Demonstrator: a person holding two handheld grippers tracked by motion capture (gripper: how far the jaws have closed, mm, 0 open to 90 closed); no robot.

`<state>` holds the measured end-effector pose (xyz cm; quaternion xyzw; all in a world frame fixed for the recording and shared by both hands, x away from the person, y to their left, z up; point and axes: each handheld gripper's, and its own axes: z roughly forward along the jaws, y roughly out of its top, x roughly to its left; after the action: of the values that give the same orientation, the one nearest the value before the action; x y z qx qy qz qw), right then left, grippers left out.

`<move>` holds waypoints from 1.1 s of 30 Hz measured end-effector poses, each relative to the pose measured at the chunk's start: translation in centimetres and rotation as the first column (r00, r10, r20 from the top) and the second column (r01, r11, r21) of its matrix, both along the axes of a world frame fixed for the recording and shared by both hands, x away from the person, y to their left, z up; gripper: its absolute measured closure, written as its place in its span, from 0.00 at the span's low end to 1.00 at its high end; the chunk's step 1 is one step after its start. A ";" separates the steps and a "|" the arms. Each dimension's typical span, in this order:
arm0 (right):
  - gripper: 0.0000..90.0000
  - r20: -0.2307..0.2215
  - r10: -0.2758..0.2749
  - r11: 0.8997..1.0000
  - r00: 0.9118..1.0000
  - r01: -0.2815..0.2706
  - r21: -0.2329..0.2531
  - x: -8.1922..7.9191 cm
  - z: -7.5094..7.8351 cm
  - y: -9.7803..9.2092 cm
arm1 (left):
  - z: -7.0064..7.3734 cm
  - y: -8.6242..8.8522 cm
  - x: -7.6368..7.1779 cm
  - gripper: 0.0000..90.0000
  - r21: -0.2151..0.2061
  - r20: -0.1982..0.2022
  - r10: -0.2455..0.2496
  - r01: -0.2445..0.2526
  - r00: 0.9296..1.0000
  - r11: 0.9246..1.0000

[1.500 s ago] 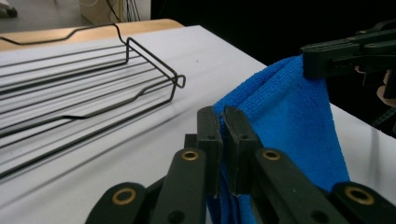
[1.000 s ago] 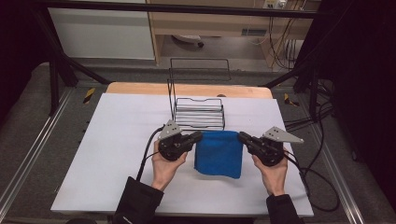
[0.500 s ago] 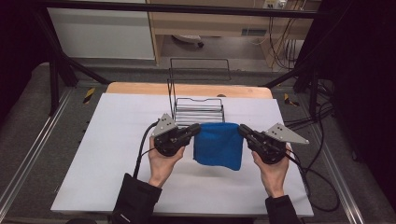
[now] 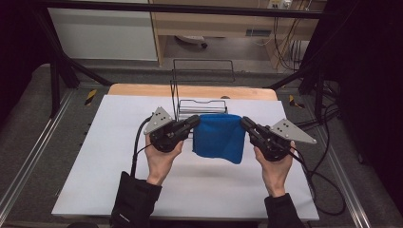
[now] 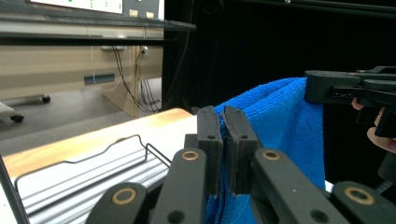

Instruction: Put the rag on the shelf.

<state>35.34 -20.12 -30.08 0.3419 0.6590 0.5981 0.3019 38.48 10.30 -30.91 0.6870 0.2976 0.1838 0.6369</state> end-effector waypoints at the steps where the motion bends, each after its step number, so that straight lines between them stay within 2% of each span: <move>1: 0.95 0.000 0.000 1.000 1.000 0.000 0.000 0.0 0.0 0.0 | 0.2 0.0 0.0 0.95 -0.005 0.008 0.003 -0.003 1.000 1.000; 9: 0.95 0.058 -0.006 1.000 0.998 0.006 0.008 0.3 1.8 0.7 | 1.8 0.6 0.0 0.95 -0.039 0.048 0.016 -0.014 0.999 0.999; 18: 0.95 0.093 0.001 1.000 0.996 -0.004 0.030 0.4 3.3 1.2 | 3.8 1.2 -0.1 0.95 -0.060 0.093 0.031 -0.026 0.995 0.998; 26: 0.95 0.124 0.000 0.998 0.992 -0.008 0.064 0.9 4.6 1.5 | 5.2 1.4 0.4 0.95 -0.075 0.113 0.041 -0.033 0.993 0.997; 33: 0.95 0.146 -0.007 0.997 0.989 -0.004 0.072 1.5 5.7 1.9 | 6.2 1.7 0.9 0.95 -0.093 0.124 0.048 -0.037 0.991 0.995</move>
<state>36.83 -18.18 -24.41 0.3084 0.6127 0.6447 0.3373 39.39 12.03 -24.68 0.6382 0.2794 0.2266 0.6807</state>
